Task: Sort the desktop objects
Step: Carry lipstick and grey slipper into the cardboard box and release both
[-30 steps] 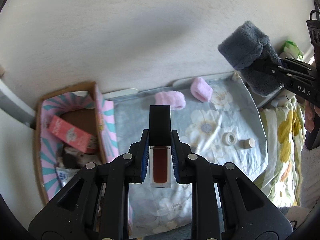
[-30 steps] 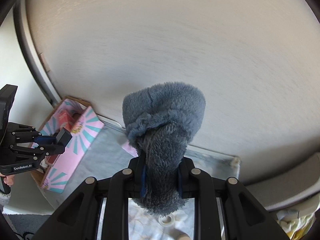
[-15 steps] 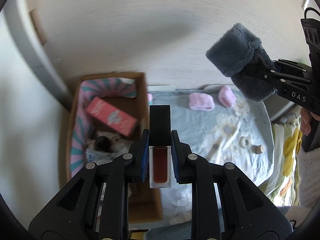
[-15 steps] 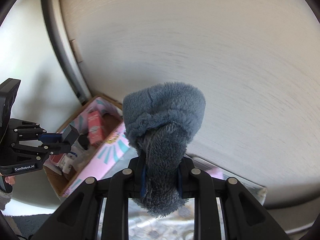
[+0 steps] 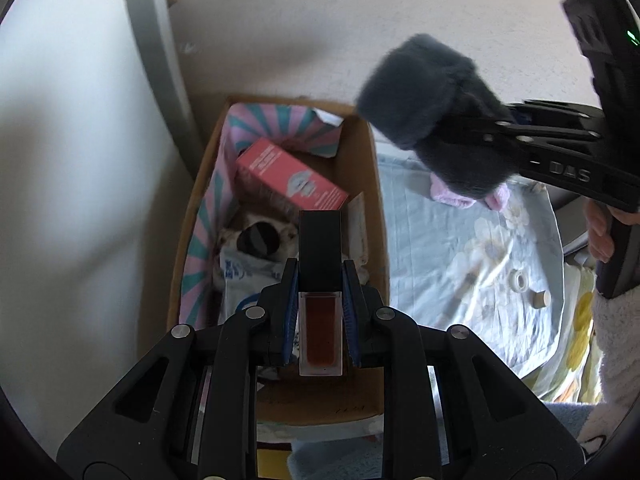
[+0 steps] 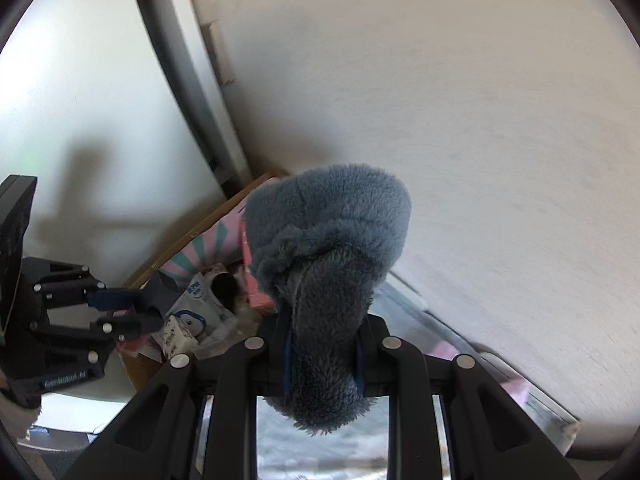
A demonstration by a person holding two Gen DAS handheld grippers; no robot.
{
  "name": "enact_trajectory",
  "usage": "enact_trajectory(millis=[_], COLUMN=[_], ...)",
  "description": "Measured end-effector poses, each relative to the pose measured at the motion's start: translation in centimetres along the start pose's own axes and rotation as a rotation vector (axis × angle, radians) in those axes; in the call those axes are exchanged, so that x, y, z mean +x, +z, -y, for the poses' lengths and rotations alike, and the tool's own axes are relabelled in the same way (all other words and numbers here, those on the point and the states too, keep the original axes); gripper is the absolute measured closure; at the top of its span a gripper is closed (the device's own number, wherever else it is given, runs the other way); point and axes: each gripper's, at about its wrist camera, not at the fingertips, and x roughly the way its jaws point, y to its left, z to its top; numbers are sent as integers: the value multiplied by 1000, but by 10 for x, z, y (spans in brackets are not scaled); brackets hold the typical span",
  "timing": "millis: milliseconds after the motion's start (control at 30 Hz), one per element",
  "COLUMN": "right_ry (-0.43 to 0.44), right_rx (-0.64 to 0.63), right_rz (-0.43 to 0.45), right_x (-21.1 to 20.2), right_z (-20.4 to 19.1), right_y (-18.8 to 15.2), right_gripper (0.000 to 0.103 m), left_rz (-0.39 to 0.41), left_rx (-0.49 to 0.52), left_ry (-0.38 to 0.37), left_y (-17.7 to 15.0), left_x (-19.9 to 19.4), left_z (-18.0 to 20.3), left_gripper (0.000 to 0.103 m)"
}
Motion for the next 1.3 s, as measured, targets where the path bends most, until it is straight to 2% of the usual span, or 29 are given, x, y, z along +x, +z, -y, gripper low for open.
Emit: enact_trajectory(millis=[233, 400, 500, 567, 633, 667, 733, 767, 800, 867, 1067, 1300], right_ry=[5, 29, 94, 61, -9, -24, -15, -8, -8, -27, -45, -68], right_rx=[-47, -71, -75, -92, -99, -86, -47, -27, -16, 0, 48, 78], right_rz=[-55, -68, -98, -106, -60, -31, -5, 1, 4, 13, 21, 30], right_x=[44, 56, 67, 74, 69, 63, 53, 48, 44, 34, 24, -17], right_z=[-19, -28, -33, -36, -35, -33, -25, -20, -18, -9, 24, 32], right_y=[32, 43, 47, 47, 46, 44, 40, 36, 33, 24, 16, -10], right_gripper=[82, 81, 72, 43, 36, 35, 33, 32, 31, 31, 30, 30], left_rz=[-6, -4, 3, -22, -33, -21, -22, -24, -15, 15, 11, 20], left_rx=[-50, -63, -47, -31, -4, 18, 28, 27, 25, 18, -9, 9], left_ry=[-13, -17, -14, 1, 41, 60, 69, 63, 61, 46, 47, 54], left_y=[-7, -5, -3, -3, -5, -8, -11, -12, -13, -14, -12, -10], left_x=[8, 9, 9, 13, 15, 14, 15, 15, 14, 12, 12, -5], left_z=[-7, -9, -4, 1, 7, 10, 13, 13, 14, 15, 13, 17], left_gripper=[85, 85, 84, 83, 82, 78, 56, 17, 2, 0, 0, 0])
